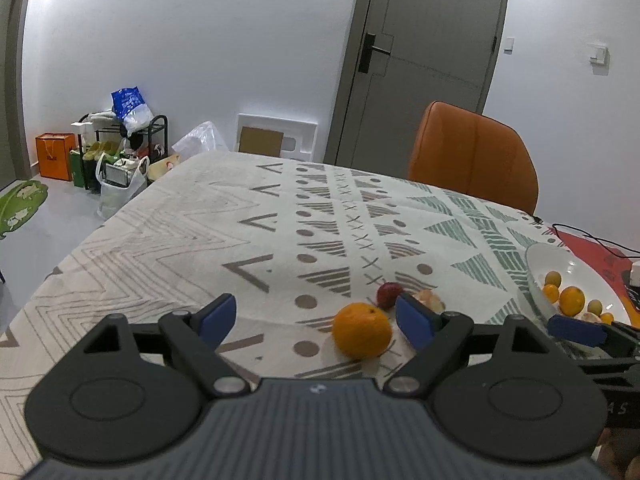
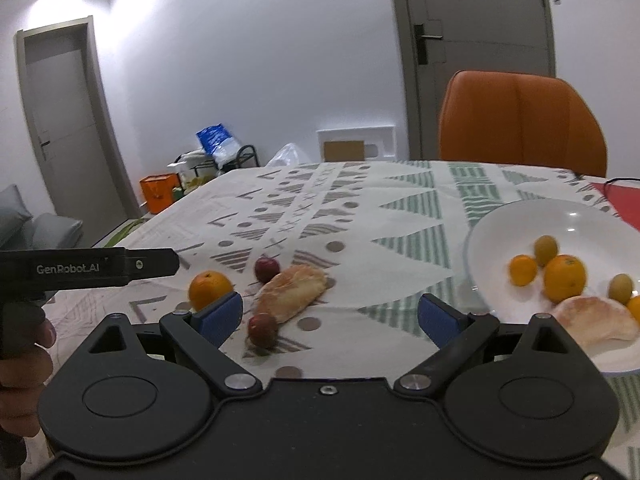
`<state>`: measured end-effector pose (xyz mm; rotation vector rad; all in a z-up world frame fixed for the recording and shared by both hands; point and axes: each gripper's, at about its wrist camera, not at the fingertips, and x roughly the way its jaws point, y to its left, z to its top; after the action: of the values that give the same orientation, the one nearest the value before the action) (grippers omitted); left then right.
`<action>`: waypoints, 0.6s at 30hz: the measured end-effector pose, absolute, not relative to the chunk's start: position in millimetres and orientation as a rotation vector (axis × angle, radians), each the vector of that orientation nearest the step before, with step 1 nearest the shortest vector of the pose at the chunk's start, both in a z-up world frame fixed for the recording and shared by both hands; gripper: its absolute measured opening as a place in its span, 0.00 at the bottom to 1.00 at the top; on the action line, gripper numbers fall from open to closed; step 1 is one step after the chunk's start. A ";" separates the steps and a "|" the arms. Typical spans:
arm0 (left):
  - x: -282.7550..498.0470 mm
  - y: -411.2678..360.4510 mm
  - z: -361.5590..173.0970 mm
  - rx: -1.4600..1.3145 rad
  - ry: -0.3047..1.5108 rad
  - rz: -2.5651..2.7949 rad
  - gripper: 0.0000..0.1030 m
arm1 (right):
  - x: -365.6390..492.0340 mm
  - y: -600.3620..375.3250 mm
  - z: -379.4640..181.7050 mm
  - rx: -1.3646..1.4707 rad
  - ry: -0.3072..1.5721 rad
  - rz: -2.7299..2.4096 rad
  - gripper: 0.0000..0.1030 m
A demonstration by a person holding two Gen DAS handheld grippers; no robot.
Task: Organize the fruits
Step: 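Move both open grippers back over the remaining fruit, then grasp a large orange with the left gripper while the right gripper grasps a red plum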
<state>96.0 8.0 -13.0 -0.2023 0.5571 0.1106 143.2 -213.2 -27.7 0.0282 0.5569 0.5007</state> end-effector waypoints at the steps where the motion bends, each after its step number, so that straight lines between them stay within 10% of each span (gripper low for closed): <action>1: 95.9 9.8 -14.1 -0.203 0.560 0.111 0.83 | 143.1 -210.7 -28.4 0.027 0.561 0.506 0.91; 16: 101.2 28.7 -21.0 -0.216 0.580 0.110 0.83 | 160.4 -181.8 -46.0 0.049 0.658 0.615 0.58; 18: 103.0 28.8 -21.4 -0.214 0.582 0.111 0.83 | 162.6 -179.1 -49.4 0.052 0.673 0.631 0.36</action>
<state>103.0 28.8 -21.4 -0.2138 0.5816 0.1114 162.6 -179.1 -49.4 0.0516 0.6732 0.6310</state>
